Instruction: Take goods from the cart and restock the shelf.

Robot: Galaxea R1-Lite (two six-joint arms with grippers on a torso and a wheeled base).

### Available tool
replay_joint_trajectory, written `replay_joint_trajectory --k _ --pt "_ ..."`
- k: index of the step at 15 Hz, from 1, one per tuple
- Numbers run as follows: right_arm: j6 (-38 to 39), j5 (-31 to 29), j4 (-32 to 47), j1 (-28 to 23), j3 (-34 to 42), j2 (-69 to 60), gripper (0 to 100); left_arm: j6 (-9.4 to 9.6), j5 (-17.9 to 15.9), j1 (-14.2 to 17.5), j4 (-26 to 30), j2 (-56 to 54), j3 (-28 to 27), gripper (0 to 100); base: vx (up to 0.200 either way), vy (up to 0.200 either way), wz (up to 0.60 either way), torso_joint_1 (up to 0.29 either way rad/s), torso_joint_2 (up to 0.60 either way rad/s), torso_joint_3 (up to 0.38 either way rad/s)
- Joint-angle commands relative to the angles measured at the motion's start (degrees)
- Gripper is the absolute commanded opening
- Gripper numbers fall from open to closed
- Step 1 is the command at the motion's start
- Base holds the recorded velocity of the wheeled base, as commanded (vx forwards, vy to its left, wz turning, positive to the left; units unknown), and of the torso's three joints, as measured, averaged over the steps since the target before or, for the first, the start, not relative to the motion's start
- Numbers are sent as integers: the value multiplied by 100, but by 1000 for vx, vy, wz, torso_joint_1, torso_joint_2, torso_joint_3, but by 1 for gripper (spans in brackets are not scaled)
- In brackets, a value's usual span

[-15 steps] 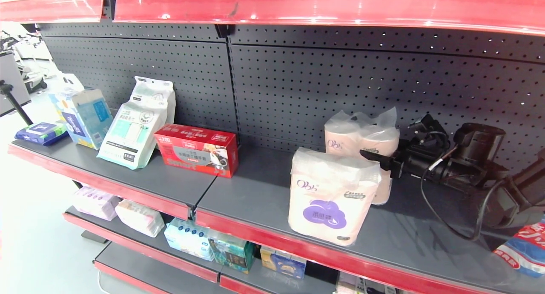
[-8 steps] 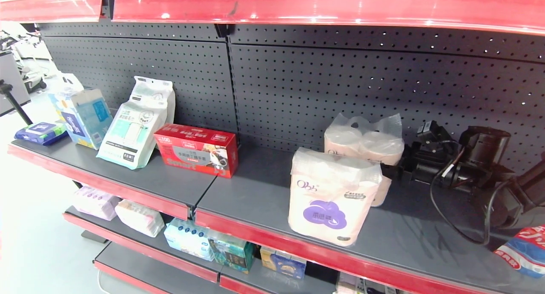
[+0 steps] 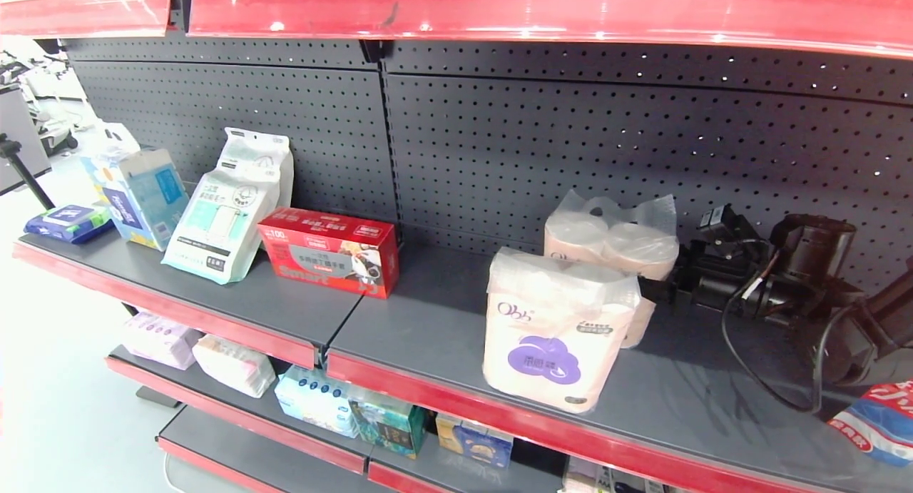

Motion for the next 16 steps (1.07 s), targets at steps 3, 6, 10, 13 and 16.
replay_joint_trajectory --k 3,6,10,13,16 --pt "126 16 9 330 -111 88 0 0 0 2 -2 5 0 100 0 0 0 0 0 0" --pt "100 -28 9 312 -85 123 0 0 0 2 -2 5 0 100 0 0 0 0 0 0" --pt "126 -362 27 207 -32 88 0 0 0 2 -2 5 0 100 0 0 0 0 0 0" --pt "47 -476 300 22 -15 -26 0 0 0 2 -2 5 0 100 0 0 0 0 0 0" --pt "29 -459 300 -83 -15 -61 0 0 0 2 -2 5 0 100 0 0 0 0 0 0"
